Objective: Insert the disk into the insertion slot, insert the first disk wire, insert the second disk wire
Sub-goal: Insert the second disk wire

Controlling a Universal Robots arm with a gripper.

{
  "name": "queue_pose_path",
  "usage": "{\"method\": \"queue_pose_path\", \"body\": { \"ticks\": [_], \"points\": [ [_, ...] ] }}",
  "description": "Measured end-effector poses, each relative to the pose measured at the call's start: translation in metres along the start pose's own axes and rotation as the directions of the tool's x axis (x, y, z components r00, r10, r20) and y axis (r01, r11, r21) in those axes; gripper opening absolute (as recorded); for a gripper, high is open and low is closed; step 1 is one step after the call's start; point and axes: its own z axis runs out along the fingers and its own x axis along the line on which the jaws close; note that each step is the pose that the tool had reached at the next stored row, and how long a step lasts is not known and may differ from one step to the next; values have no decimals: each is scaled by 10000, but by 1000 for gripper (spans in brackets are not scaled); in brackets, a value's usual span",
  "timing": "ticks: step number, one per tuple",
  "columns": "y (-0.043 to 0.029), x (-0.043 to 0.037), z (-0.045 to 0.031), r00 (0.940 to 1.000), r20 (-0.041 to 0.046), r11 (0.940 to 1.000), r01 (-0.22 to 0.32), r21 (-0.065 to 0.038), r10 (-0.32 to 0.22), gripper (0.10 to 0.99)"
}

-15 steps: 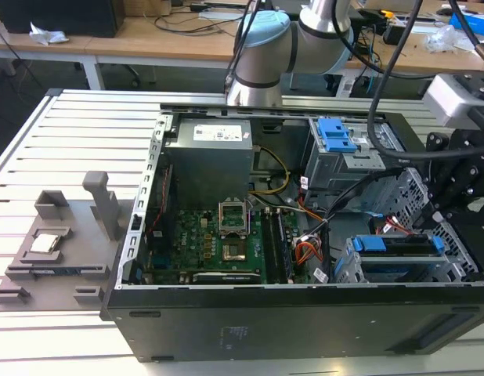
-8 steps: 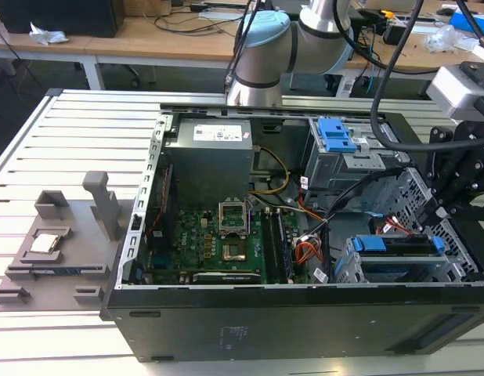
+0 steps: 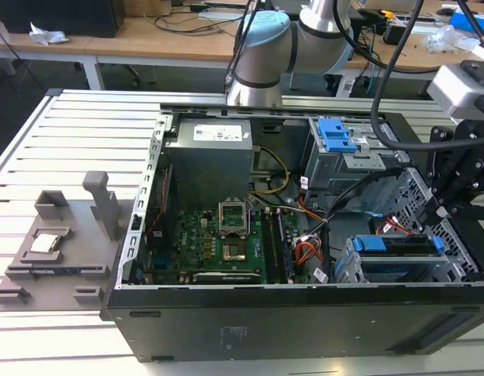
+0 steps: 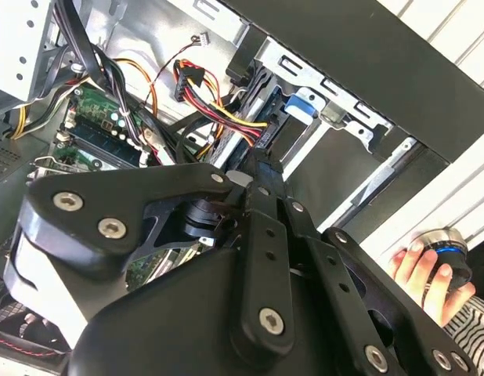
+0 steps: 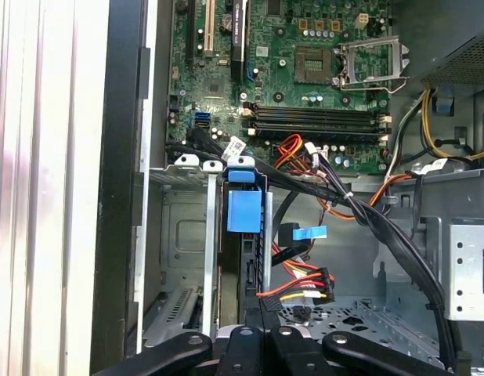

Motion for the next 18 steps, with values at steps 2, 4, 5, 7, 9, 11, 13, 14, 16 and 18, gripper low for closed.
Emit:
{"method": "queue_pose_path", "body": {
  "ticks": [2, 4, 5, 7, 9, 11, 13, 14, 16, 18],
  "points": [
    [0, 0, -3, 10000, -1, 10000, 0, 0, 0, 114],
    [0, 0, -6, 10000, -1, 10000, 0, 1, 0, 302],
    [0, 0, -7, 10000, 0, 10000, 0, 0, 0, 302],
    [20, -11, -6, 10000, -1, 10000, -1, 0, 1, 302],
    [41, -14, -3, 10000, -1, 10000, 0, 0, 0, 302],
    [80, -16, 3, 10000, 0, 10000, 0, 1, 0, 302],
    [108, -17, 8, 10000, 0, 10000, -1, 1, 1, 302],
    [114, -18, 9, 10000, -1, 10000, -1, 1, 1, 302],
    [125, -20, 11, 10000, -1, 10000, 0, 0, 0, 302],
    [142, -23, 15, 10000, -1, 10000, 0, 0, 0, 302]
  ]
}}
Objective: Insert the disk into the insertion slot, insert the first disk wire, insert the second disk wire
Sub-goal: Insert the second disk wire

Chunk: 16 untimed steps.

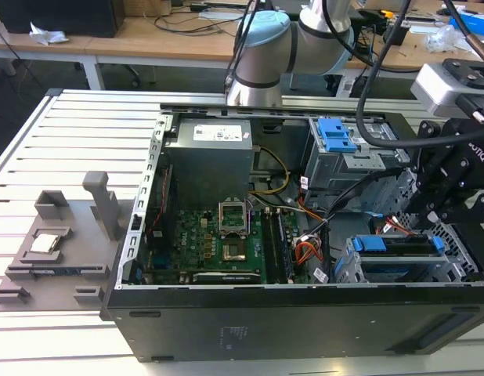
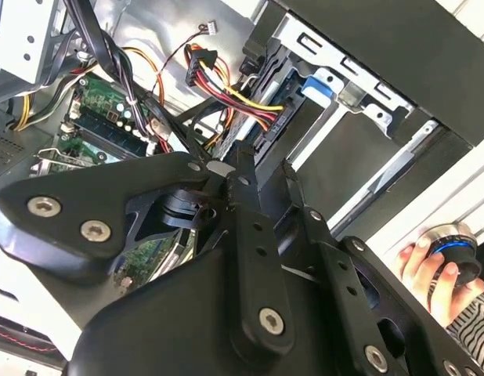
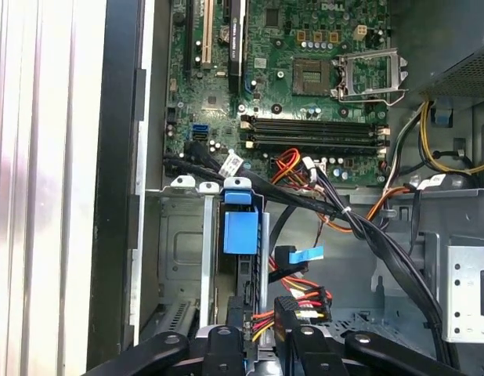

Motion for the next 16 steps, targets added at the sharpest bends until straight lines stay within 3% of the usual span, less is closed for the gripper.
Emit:
{"method": "queue_pose_path", "body": {
  "ticks": [16],
  "points": [
    [247, -53, 84, 10000, -30, 10000, -1, 0, 1, 302]
  ]
}}
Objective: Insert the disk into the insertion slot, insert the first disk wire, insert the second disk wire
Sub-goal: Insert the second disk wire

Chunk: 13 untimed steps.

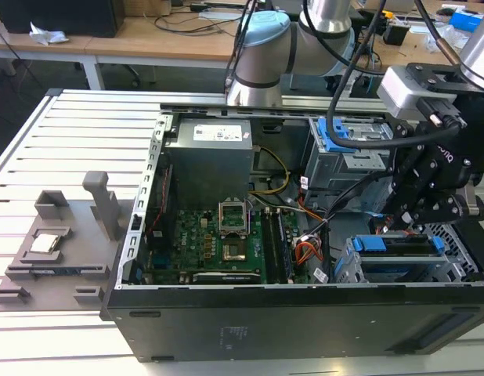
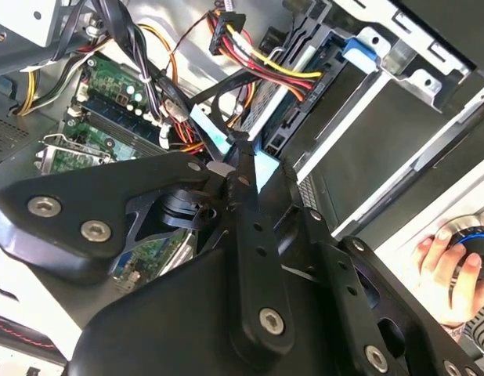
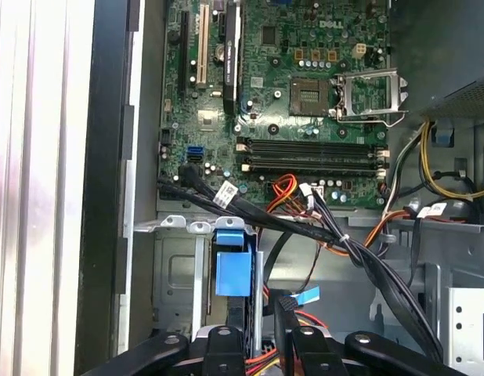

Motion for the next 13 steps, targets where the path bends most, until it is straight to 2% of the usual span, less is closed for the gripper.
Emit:
{"method": "queue_pose_path", "body": {
  "ticks": [6, 9, 12, 13],
  "points": [
    [25, -15, 43, 10000, -55, 10000, -3, -1, 3, 302],
    [27, -37, 58, 9999, -120, 10000, -8, -2, 8, 302],
    [28, -75, 65, 9999, -133, 10000, -10, -2, 10, 302],
    [30, -114, 67, 9999, -141, 10000, -10, -3, 10, 302]
  ]
}}
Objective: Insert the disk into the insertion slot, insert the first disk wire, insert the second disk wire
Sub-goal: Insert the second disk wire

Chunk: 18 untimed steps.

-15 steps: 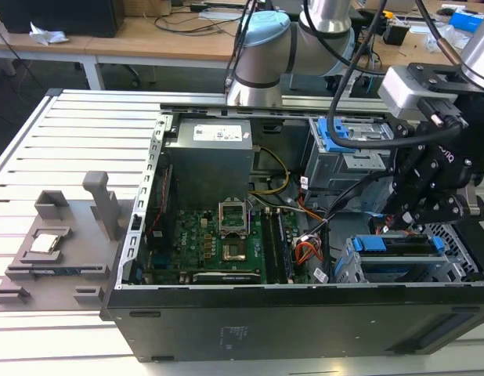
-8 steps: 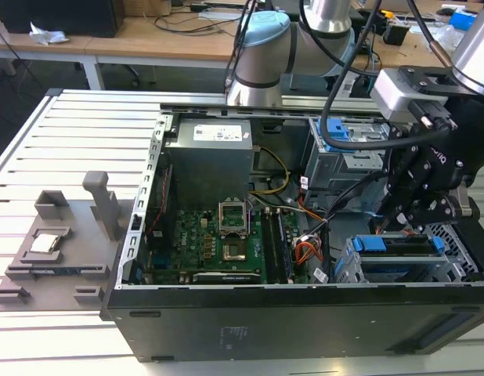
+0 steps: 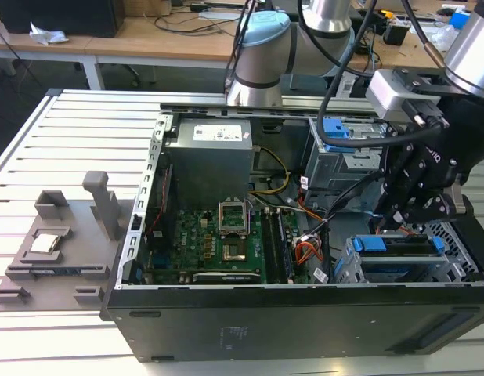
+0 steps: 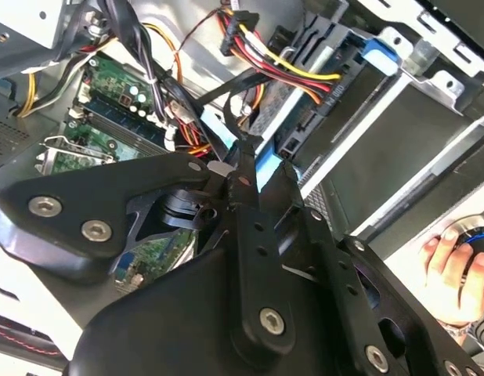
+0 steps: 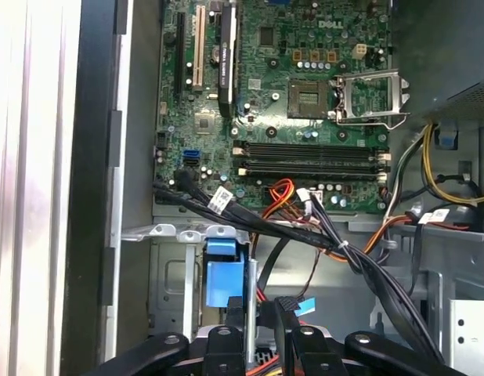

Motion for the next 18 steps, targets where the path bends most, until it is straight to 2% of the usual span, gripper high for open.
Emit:
{"method": "queue_pose_path", "body": {
  "ticks": [4, 7, 11, 13, 14, 18],
  "points": [
    [13, -92, 27, 10000, -34, 10000, -2, -1, 2, 302],
    [12, -129, 87, 10000, -81, 10000, -5, -1, 5, 302],
    [9, -150, 125, 9999, -137, 10000, -9, -2, 9, 302],
    [9, -151, 131, 9996, -277, 10000, -18, -5, 18, 302],
    [9, -151, 136, 9995, -316, 10000, -20, -5, 20, 302],
    [6, -151, 178, 9993, -364, 10000, -23, -6, 23, 302]
  ]
}}
